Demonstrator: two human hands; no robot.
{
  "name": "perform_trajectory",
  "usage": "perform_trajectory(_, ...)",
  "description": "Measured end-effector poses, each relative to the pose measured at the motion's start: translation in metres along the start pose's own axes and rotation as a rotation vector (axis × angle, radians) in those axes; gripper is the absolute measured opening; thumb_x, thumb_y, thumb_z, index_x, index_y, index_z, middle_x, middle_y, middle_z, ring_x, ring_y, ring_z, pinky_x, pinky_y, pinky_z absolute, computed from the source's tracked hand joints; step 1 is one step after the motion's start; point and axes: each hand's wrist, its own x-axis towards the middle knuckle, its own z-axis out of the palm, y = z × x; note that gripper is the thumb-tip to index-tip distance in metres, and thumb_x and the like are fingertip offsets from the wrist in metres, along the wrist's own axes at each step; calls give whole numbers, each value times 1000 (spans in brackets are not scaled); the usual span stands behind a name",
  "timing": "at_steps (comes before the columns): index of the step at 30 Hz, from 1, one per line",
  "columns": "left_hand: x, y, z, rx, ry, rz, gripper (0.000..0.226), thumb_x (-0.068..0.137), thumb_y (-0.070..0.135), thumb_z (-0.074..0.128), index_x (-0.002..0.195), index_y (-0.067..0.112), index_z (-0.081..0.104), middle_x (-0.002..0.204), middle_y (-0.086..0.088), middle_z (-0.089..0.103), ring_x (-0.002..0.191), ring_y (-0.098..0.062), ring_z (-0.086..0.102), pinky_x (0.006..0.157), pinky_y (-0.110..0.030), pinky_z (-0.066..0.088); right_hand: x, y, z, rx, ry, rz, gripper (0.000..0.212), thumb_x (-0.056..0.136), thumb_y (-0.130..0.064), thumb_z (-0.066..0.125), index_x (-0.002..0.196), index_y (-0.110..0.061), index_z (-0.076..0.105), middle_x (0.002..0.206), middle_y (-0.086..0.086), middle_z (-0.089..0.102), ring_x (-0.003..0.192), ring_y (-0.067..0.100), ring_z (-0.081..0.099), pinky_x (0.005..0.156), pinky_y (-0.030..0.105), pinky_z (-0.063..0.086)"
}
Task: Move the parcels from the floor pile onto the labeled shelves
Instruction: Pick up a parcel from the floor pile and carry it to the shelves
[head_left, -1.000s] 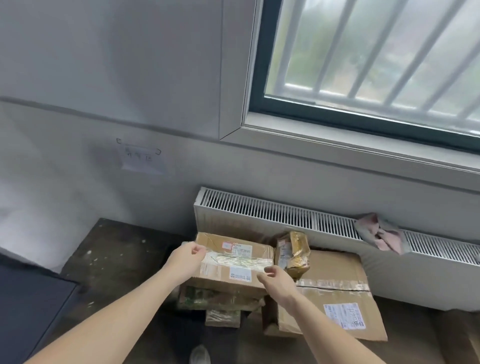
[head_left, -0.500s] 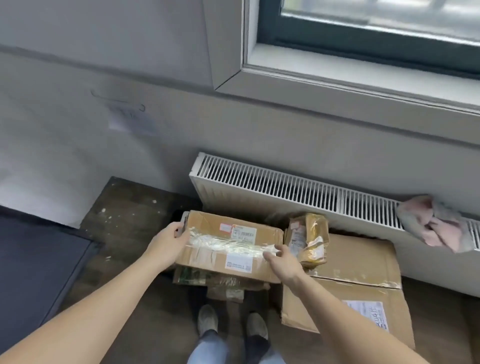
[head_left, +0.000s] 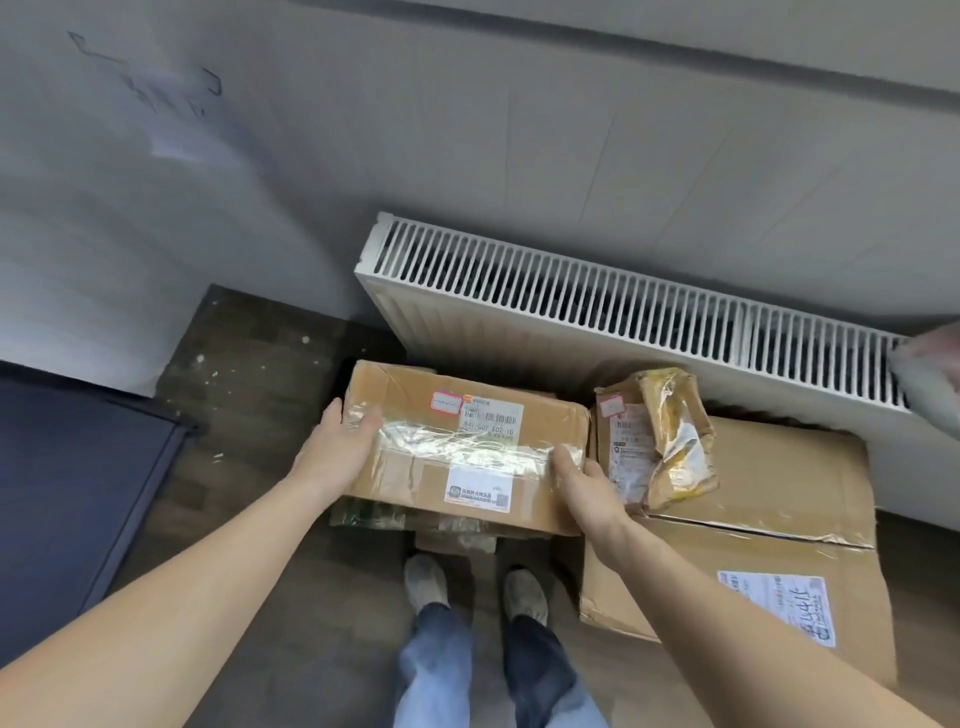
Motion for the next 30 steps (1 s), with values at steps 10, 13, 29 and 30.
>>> perform_trajectory(10,7,-10,-1,-99,-13,-18,69,86,75,33,140,34,47,123,4,62,112,-25,59,101,-48,46,-9,-6,6,155,29,-85,58,101,-56,47,149,-24,38,118,-5,62,98,12,61,90,32,43)
perform_trajectory(13,0,-6,-6,-128,27,-22,60,93,68,34,139,31,47,121,4,62,109,-23,59,100,-45,47,-18,-20,3,147,46,-136,57,100,-54,50,148,-25,39,127,-3,62,110,18,62,95,35,47)
perform_trajectory(29,-79,18,-79,-277,165,56,56,97,63,34,134,23,47,114,1,60,101,-21,58,85,-37,47,-98,-107,-17,-5,57,-414,54,100,-48,53,147,-21,43,127,-1,63,112,21,61,92,35,46)
perform_trajectory(30,-82,16,-81,-290,168,54,57,97,64,34,134,23,47,115,1,61,103,-21,58,87,-39,48,-103,-108,-18,-11,60,-426,54,100,-48,54,146,-21,44,125,-2,63,112,21,61,94,36,46)
